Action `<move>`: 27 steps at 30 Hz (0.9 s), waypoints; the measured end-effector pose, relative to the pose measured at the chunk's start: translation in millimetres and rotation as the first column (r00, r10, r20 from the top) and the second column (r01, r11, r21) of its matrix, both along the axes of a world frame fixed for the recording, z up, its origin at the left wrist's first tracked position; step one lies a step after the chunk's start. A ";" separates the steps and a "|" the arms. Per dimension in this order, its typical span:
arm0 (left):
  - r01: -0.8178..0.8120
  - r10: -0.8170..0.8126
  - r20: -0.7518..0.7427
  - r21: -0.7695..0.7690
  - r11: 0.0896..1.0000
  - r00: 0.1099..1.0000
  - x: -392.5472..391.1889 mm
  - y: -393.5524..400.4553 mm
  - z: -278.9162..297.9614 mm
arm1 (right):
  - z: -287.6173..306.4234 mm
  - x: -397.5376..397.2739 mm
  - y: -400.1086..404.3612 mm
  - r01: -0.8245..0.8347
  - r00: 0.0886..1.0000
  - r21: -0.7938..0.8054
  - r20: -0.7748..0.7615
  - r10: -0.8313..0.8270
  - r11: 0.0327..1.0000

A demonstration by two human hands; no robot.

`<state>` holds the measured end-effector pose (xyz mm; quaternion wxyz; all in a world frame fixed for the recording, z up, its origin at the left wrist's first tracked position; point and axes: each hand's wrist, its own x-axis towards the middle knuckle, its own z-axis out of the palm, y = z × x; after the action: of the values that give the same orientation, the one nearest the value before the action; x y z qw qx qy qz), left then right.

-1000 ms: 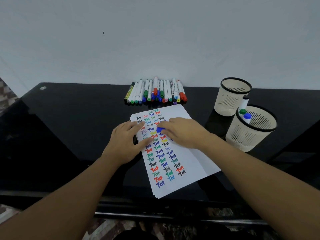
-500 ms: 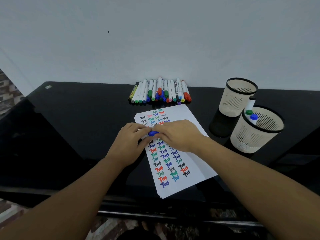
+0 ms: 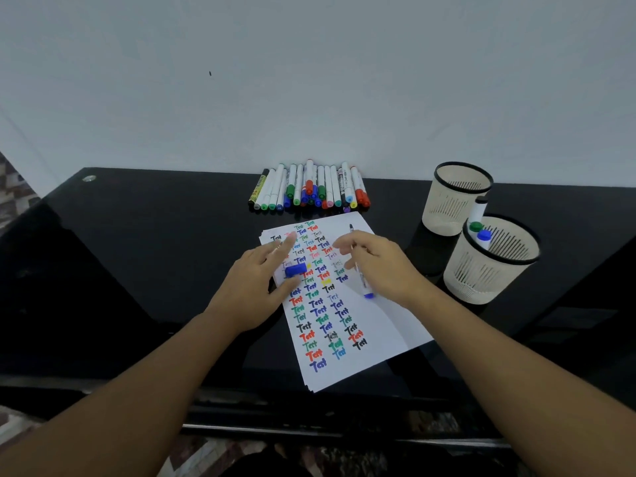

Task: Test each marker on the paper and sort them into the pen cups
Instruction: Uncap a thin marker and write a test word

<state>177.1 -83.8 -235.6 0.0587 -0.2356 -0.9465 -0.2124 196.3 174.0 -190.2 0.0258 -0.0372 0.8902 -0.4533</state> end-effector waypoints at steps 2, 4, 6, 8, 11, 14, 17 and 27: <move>0.062 -0.060 0.020 -0.096 0.993 0.998 3.0 2.0 4.9 | -4.8 4.8 5.7 -0.013 0.996 -0.076 0.087 0.020 0.997; 0.148 -0.144 0.033 -0.179 0.973 0.989 4.9 3.7 9.6 | -9.1 9.9 9.9 -0.064 0.995 -0.001 0.080 0.064 0.998; 0.203 -0.191 0.071 -0.240 0.949 0.979 5.7 5.2 9.7 | -12.7 12.5 11.9 -0.049 0.999 0.067 0.022 0.048 0.997; 0.204 -0.185 0.095 -0.256 0.945 0.978 6.4 6.4 5.1 | -15.8 16.2 10.0 0.000 0.999 0.066 -0.038 0.002 0.998; 0.180 -0.158 0.105 -0.252 0.951 0.982 7.1 7.1 -2.8 | -20.2 21.8 6.2 0.036 0.993 0.037 -0.112 -0.032 0.999; 0.169 -0.145 0.116 -0.238 0.956 0.983 6.3 5.8 -3.0 | -20.4 28.6 0.7 0.074 0.989 -0.016 -0.128 -0.076 0.997; 0.156 -0.125 0.134 -0.254 0.954 0.983 5.6 5.6 -2.4 | -18.7 32.7 0.0 0.153 0.977 -0.108 -0.135 -0.167 0.982; 0.139 -0.113 0.119 -0.245 0.959 0.986 5.2 6.8 -3.0 | -30.8 41.9 6.0 0.201 0.973 -0.197 -0.074 -0.219 0.960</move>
<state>182.3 -76.9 -238.6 -0.0346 -0.2896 -0.9507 -0.1052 238.2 180.0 -221.0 -0.0689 0.0338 0.8425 -0.5332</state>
